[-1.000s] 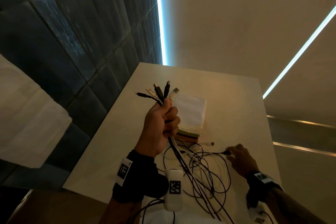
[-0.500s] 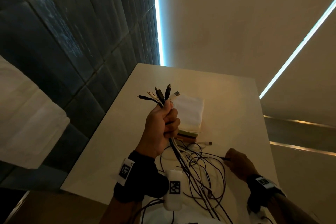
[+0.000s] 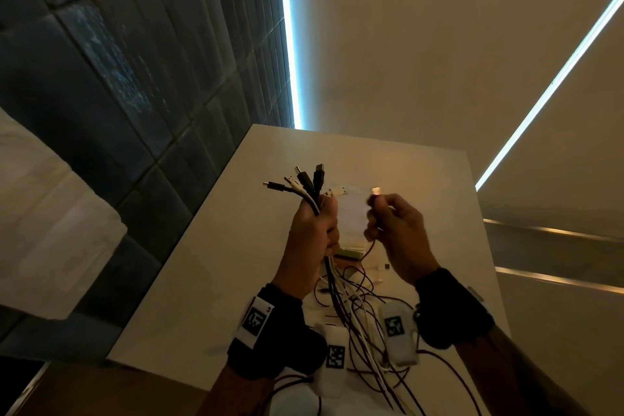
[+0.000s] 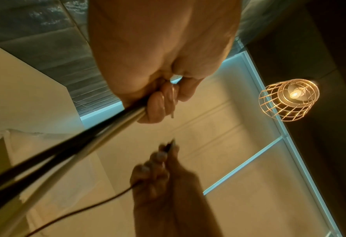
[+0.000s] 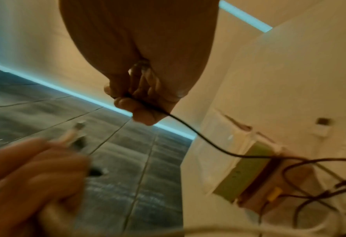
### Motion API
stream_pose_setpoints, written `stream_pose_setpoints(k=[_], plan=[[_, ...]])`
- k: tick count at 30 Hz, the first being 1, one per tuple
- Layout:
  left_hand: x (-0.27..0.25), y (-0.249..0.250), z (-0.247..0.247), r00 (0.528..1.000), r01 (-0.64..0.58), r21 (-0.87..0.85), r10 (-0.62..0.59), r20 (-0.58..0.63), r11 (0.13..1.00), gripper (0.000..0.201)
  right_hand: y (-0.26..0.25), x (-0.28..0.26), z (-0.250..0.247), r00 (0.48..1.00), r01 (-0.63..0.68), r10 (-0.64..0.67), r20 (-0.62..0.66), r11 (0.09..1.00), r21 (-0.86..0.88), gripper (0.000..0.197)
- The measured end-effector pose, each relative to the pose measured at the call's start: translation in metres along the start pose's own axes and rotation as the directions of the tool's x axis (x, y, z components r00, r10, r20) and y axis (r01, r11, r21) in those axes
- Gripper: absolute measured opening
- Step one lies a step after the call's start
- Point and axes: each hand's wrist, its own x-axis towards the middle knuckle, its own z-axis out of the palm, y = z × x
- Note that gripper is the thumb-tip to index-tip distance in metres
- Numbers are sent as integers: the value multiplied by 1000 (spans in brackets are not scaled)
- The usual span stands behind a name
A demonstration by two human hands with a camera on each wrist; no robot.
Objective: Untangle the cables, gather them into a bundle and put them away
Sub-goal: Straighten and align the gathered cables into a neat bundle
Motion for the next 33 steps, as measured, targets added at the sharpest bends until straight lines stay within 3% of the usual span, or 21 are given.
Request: stream_pose_setpoints(k=[4,8,11,13,16,19,24,28,33], plan=[[1,-7,2,996,-15,143,28,-87,990,27,-11,-12,33,973,105,-70,220,983,-150,19],[-2,-8,-4,989,-40,158,62,-134,987,25,-19,-23,41,980,46,-19,196,990,-132,21],[-1,-3,-11,980,-130,40,135,-147,991,25,-10,-32,34,974,41,-3,225,986,-162,33],[0,0,-14,980,-158,-22,154,-123,987,25,-5,-35,28,980,59,-21,198,981,-184,28],[-3,-3,-9,985,-157,41,159,-61,987,34,-8,-36,30,983,96,-67,172,982,-165,18],[-3,-4,-4,985,-128,109,140,-104,986,34,-17,-33,40,969,137,-98,228,977,-161,21],[-2,1,-9,985,-125,-52,117,-129,991,34,-5,-33,37,936,149,-73,343,968,-201,25],[-3,3,-11,991,-112,-247,91,-97,962,34,27,-23,20,944,158,-33,327,918,-365,28],[0,4,-20,980,-159,-247,122,-158,956,33,70,-15,-3,954,154,17,298,827,-541,34]])
